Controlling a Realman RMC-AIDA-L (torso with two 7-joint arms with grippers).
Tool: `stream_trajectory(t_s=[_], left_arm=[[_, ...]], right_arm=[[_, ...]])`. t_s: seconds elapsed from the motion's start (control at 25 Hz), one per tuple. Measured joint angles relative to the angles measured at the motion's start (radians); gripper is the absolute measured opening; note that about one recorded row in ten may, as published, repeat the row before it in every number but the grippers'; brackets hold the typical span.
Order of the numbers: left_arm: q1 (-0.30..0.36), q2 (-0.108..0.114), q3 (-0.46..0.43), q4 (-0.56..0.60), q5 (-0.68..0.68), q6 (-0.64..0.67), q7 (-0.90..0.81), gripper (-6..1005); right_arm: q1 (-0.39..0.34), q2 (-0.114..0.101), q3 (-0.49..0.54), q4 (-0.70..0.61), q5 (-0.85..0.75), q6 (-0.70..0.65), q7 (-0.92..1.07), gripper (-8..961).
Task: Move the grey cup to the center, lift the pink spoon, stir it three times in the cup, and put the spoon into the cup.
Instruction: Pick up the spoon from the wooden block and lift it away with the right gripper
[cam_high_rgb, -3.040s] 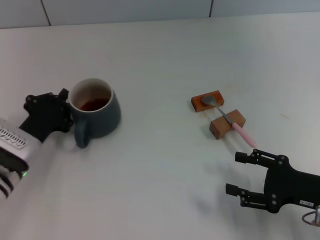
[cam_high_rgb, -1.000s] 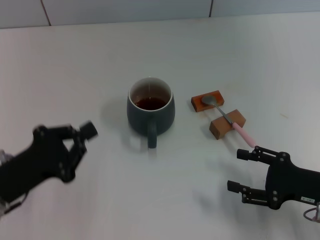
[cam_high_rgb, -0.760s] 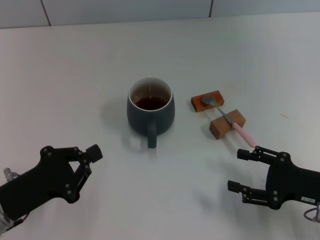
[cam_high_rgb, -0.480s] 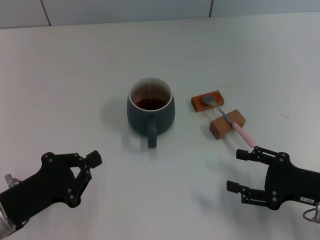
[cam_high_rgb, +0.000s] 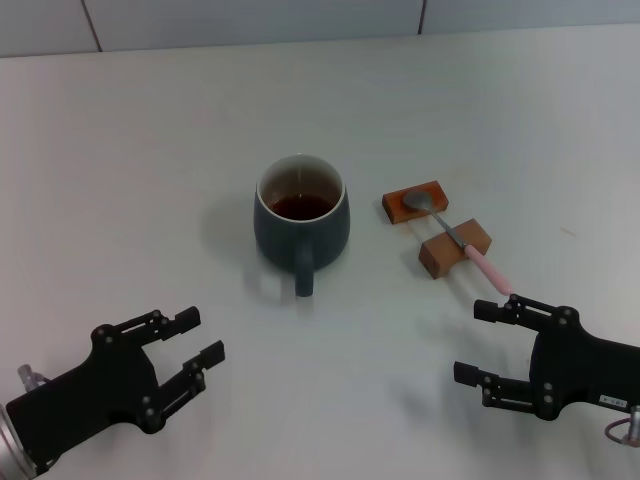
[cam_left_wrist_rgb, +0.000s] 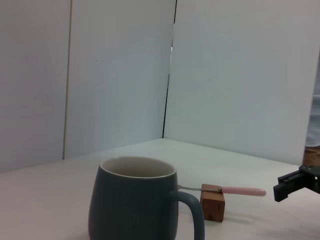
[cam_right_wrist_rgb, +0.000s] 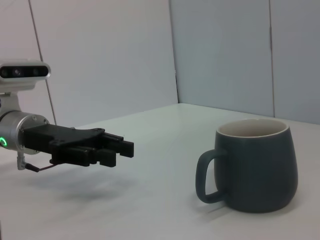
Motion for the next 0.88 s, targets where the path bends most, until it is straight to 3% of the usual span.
stream_trajectory(t_s=[0.6, 0.88], left_arm=[[0.002, -0.001, -0.006, 0.000, -0.004, -0.009, 0.000, 811], [0.002, -0.001, -0.004, 0.001, -0.004, -0.021, 0.000, 813]], right_arm=[[-0.003, 0.001, 0.000, 0.019, 0.000, 0.019, 0.000, 775], [-0.003, 0.003, 0.000, 0.023, 0.000, 0.012, 0.000, 775]])
